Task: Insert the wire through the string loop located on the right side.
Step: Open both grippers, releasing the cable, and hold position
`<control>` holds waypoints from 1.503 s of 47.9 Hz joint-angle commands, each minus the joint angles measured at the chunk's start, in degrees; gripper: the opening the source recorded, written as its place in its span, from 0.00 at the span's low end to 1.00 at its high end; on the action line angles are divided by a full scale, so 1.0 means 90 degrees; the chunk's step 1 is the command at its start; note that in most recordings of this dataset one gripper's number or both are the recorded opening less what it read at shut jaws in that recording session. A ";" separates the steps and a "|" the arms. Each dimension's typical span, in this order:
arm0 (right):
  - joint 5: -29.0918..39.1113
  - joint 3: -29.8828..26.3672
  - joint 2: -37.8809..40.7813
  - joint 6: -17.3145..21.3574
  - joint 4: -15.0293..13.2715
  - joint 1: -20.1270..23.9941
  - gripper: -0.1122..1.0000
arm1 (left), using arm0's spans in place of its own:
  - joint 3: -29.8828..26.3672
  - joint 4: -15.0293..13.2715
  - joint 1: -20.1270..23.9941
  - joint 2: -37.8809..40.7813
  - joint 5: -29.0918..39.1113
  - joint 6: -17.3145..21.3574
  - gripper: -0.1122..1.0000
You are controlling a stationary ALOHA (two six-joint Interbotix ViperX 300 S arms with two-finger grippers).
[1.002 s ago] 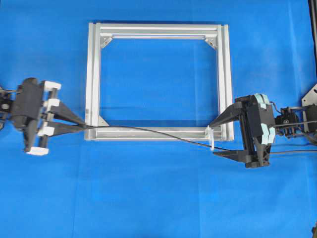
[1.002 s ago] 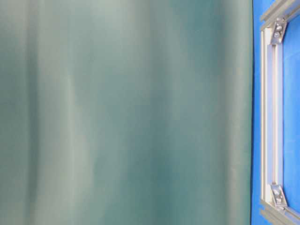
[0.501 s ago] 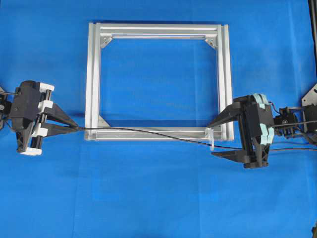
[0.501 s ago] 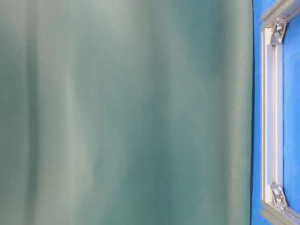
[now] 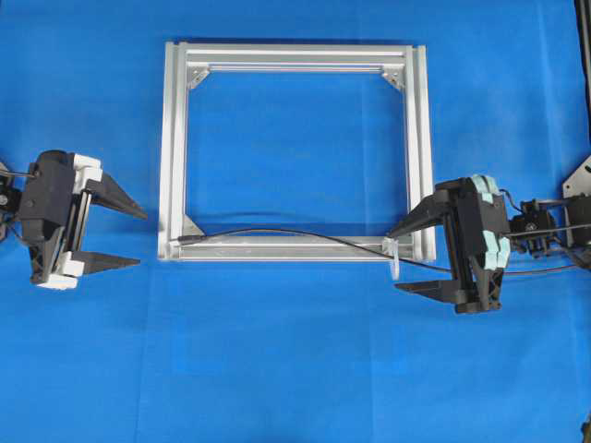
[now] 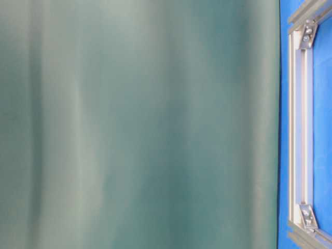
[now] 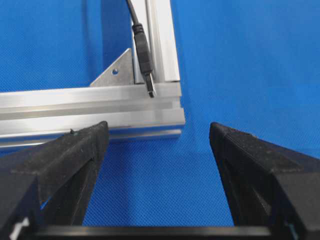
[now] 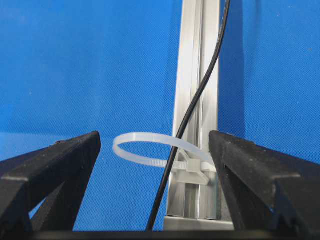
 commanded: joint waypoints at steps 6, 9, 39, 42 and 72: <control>0.0146 -0.0117 -0.0371 -0.0020 -0.0010 -0.0010 0.94 | -0.0146 0.0010 -0.0029 -0.0254 0.0029 0.0000 0.79; 0.0264 -0.0146 -0.0518 -0.0020 -0.0010 -0.0020 0.94 | -0.0215 0.0010 -0.0029 -0.0420 0.0117 0.0010 0.79; 0.1631 -0.0508 -0.1650 -0.0518 -0.0010 -0.0342 0.94 | -0.0605 0.0020 0.0059 -0.1895 0.1504 0.0068 0.79; 0.1631 -0.0498 -0.1650 -0.0518 -0.0010 -0.0342 0.94 | -0.0605 0.0020 0.0059 -0.1895 0.1514 0.0078 0.79; 0.1660 -0.0479 -0.1650 -0.0527 -0.0010 -0.0342 0.94 | -0.0605 0.0020 0.0137 -0.1846 0.1533 0.0078 0.79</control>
